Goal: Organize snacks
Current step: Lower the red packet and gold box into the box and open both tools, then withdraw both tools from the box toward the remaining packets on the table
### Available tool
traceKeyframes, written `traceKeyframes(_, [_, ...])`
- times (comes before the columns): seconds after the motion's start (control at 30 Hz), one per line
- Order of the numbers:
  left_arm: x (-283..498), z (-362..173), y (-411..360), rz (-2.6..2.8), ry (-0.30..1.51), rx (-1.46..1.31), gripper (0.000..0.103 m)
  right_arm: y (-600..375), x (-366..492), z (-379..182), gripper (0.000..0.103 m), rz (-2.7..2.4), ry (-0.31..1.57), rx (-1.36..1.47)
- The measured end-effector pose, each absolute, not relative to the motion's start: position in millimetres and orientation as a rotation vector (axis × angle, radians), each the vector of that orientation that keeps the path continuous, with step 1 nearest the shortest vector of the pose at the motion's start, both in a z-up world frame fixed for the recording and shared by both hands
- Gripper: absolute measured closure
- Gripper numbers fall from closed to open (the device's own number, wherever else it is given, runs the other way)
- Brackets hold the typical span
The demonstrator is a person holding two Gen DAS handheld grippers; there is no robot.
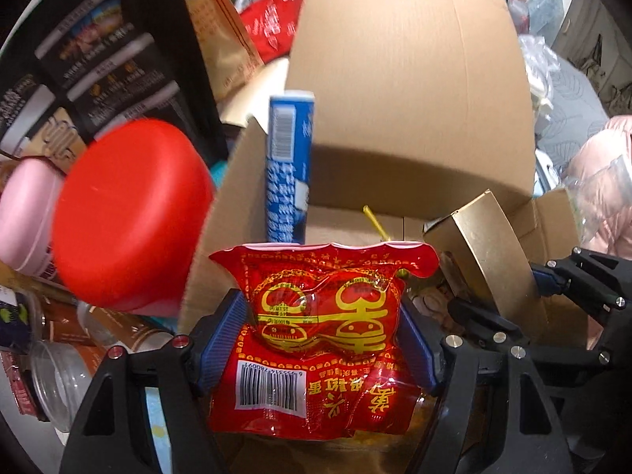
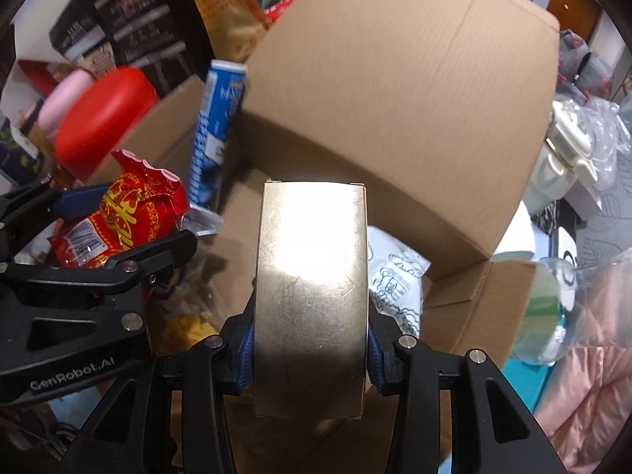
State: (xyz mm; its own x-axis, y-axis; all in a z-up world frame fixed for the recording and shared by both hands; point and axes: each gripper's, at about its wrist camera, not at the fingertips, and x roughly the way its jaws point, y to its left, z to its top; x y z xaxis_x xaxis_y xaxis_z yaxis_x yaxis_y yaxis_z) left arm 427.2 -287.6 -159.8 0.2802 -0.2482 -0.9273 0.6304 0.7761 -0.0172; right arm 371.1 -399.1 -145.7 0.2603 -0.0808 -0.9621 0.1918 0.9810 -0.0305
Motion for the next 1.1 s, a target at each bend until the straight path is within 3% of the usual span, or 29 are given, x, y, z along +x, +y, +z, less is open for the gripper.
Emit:
traceKeyframes(0.2, [421,-163,-294,-0.597,1.131,0.453,0.028,-398,371,-157,0.055,-0.204,1.337,0.085])
traceKeyframes(0.3, [420,-158,-292,-0.613,1.133,0.422,0.028,-398,370,-158,0.043,-0.208,1.353,0.093])
traceKeyframes(0.43, [414,-146,-290,-0.596,1.101,0.431,0.028,-397,368,-154,0.038,-0.218,1.355,0.089])
traceKeyframes(1.1, [376,-47,-249,-0.554,0.96,0.324,0.028,-363,336,-66,0.037,-0.211,1.195,0.02])
